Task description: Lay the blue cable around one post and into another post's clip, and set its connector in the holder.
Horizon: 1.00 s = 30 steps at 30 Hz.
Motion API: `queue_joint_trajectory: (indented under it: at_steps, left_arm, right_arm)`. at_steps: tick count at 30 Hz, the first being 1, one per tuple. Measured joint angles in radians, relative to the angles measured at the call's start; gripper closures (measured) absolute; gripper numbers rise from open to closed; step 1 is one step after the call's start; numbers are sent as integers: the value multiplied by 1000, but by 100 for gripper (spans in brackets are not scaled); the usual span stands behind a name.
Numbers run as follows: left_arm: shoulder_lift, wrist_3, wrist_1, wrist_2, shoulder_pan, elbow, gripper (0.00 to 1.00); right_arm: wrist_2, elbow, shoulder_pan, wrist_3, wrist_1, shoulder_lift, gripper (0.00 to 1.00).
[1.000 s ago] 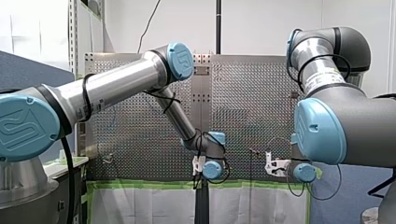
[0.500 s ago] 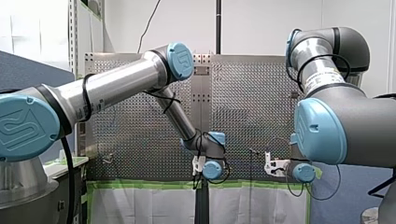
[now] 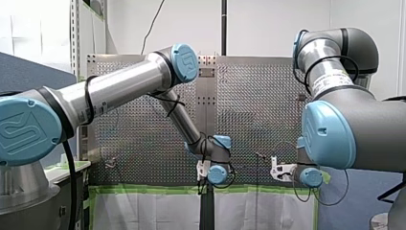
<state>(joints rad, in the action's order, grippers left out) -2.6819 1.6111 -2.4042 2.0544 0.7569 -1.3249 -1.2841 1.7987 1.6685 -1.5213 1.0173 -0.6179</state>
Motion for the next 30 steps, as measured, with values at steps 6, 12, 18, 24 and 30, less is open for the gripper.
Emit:
queue_joint_trajectory:
  at_steps: [6,12,18,24,30]
  left_arm:
    - [0,1,0,2,0,0,99]
    - [0,2,3,-1,3,0,99]
    - [0,3,29,-7,13,0,99]
    - [0,10,51,-38,27,6,99]
    - [-1,19,59,-42,46,18,99]
  right_arm:
    - [-3,0,1,-1,1,0,100]
    - [-4,0,-6,-2,3,-1,100]
    - [-5,-1,-10,-2,4,-1,100]
    - [-6,-3,-12,-6,8,-1,100]
    - [-6,-12,-13,-10,7,-1,100]
